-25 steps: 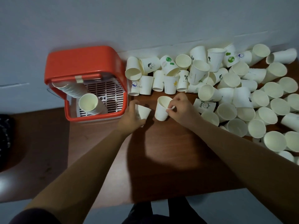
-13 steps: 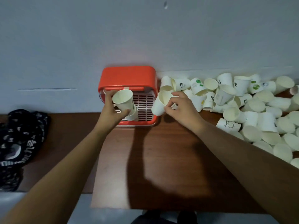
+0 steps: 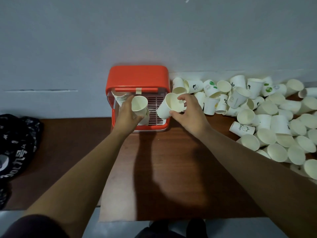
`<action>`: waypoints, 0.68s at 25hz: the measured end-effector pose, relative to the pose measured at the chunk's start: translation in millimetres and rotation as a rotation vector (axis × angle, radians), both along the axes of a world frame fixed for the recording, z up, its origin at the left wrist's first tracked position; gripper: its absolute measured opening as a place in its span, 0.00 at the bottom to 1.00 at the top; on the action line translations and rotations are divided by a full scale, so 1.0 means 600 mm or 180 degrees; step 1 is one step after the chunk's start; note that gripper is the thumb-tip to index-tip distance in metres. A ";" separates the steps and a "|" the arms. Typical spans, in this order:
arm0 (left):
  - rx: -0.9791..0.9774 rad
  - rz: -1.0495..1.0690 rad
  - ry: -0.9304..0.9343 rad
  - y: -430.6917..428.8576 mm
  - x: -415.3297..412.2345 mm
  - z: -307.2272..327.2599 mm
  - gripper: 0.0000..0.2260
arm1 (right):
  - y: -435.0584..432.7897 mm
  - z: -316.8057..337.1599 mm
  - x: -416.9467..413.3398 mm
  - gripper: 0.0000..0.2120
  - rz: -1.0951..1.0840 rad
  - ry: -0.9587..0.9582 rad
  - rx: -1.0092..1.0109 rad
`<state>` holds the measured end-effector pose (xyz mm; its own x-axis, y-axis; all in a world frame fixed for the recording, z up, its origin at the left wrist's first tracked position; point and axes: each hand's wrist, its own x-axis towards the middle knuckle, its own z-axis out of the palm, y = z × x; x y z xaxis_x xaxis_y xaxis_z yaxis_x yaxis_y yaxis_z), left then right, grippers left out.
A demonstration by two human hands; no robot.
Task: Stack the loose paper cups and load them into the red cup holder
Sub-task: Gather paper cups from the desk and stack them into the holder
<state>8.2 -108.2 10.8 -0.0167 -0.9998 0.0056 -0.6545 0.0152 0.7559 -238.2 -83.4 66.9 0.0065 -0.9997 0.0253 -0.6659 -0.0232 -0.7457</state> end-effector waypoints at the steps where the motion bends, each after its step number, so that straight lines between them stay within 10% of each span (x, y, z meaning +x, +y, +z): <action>1: 0.0009 0.0004 -0.0103 -0.006 0.002 -0.006 0.35 | 0.001 -0.001 0.005 0.26 -0.0019 -0.0009 0.0027; 6: 0.0427 -0.0135 -0.0674 -0.014 0.018 -0.038 0.35 | 0.000 -0.006 0.030 0.27 -0.0047 -0.0024 0.0091; 17: 0.0706 -0.0574 0.0101 -0.014 0.064 -0.061 0.32 | -0.044 -0.051 0.121 0.28 0.0437 -0.0074 -0.0047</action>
